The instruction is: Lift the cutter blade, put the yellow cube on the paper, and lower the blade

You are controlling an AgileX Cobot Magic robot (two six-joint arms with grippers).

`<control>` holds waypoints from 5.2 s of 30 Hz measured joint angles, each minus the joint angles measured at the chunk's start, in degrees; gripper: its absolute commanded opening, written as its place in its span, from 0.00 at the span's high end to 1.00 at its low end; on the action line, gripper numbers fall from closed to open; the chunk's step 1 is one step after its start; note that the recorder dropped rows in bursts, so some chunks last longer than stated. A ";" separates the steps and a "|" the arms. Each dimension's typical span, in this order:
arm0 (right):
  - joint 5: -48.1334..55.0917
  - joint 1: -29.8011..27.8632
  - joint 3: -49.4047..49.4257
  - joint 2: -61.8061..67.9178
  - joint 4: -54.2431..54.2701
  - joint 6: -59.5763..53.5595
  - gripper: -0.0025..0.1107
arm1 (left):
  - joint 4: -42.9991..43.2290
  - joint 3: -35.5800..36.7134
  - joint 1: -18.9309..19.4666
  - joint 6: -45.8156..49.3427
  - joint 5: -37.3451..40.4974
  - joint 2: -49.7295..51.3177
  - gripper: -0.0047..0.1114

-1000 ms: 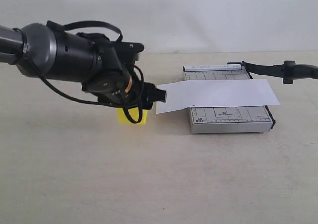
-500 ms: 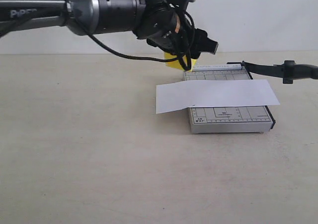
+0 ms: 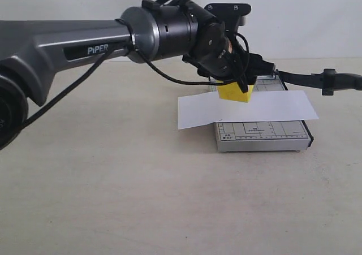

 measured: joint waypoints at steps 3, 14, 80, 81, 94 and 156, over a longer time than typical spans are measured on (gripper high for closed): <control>0.00 0.00 0.00 0.00 0.00 0.00 0.98 | -0.26 -0.11 -0.14 0.20 0.12 0.75 0.92; 0.00 0.00 0.00 0.00 0.00 0.00 0.98 | -0.43 -0.20 -0.14 0.33 0.12 1.51 0.92; 0.18 0.00 0.00 0.00 0.00 0.00 0.98 | -6.30 -0.34 -0.21 1.00 -2.97 3.73 0.22; 0.18 0.00 0.00 0.00 0.00 0.00 0.98 | -6.42 -0.34 -0.21 1.41 -2.97 3.58 0.22; -0.17 0.00 0.00 0.00 0.00 0.00 0.98 | -2.81 -0.37 -0.21 4.81 6.01 -12.05 0.66; 1.47 0.00 -3.38 0.00 0.00 0.00 0.77 | -3.83 114.19 -0.21 -6.17 -37.48 -126.07 0.71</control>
